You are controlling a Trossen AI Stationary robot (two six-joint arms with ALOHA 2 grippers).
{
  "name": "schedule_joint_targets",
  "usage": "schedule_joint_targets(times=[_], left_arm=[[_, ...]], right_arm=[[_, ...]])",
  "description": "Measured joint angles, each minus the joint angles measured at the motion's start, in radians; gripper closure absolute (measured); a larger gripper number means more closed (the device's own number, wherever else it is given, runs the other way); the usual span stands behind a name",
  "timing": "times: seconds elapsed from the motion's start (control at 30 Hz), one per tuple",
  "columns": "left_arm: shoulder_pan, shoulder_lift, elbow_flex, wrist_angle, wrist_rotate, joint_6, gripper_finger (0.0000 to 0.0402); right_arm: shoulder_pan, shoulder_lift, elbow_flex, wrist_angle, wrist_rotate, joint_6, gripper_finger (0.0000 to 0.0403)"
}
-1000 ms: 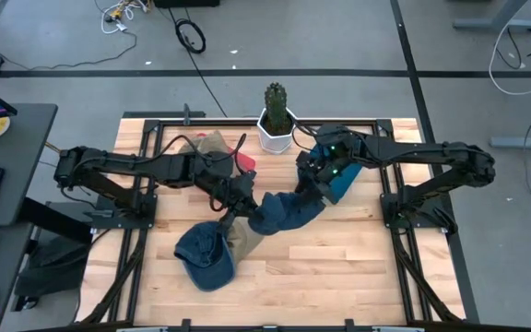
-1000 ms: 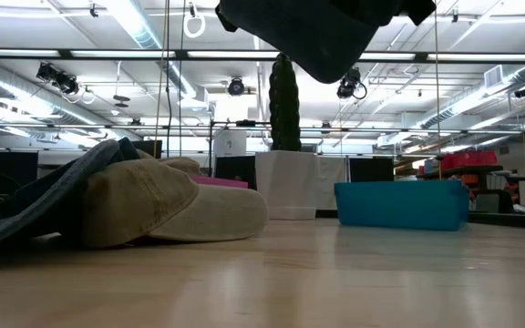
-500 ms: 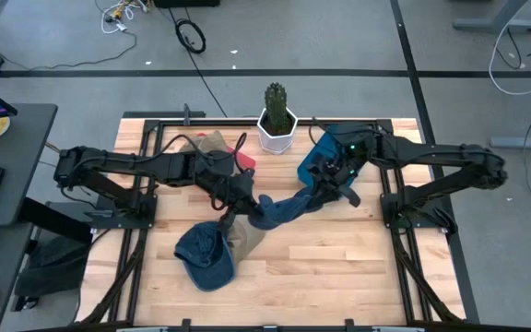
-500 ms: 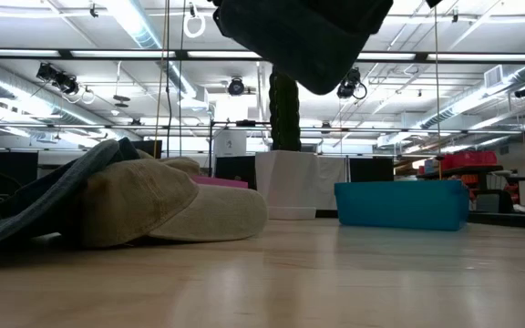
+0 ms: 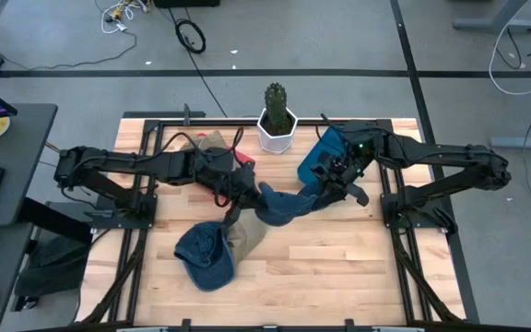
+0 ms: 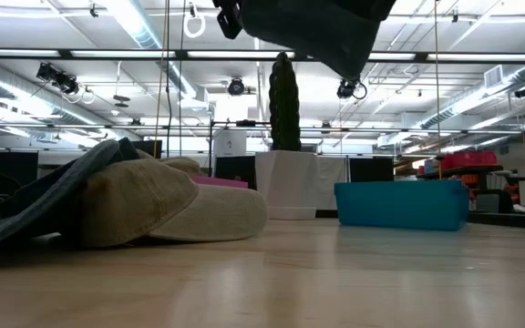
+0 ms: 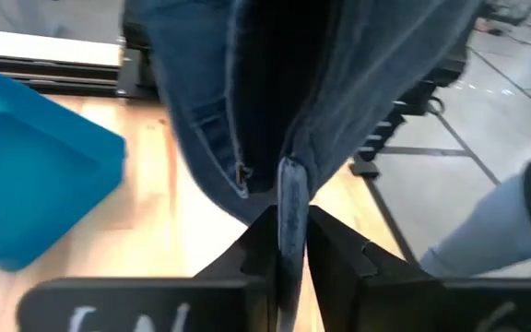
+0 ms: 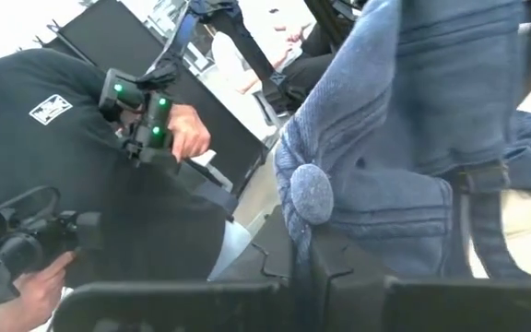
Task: Pick & Place hat
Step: Put the right blue cap into the blue bin
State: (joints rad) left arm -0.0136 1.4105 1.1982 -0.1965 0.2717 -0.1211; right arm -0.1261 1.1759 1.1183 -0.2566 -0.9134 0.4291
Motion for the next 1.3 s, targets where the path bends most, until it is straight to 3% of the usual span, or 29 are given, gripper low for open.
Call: schedule_joint_targets(times=[0.57,0.87,1.3], left_arm=[[0.05,0.0,-0.001,0.026,-0.025,-0.106,0.018],[0.05,0.0,-0.001,0.026,-0.024,-0.13,0.0181],[0.049,0.0,-0.001,0.026,-0.024,-0.15,0.0189]], right_arm=[[-0.014,-0.059,0.0,0.115,0.02,0.075,0.0403],[-0.169,-0.183,0.0,-0.031,0.049,0.018,0.0403],[-0.483,-0.22,0.0,-0.407,0.085,-0.275,0.0403]])
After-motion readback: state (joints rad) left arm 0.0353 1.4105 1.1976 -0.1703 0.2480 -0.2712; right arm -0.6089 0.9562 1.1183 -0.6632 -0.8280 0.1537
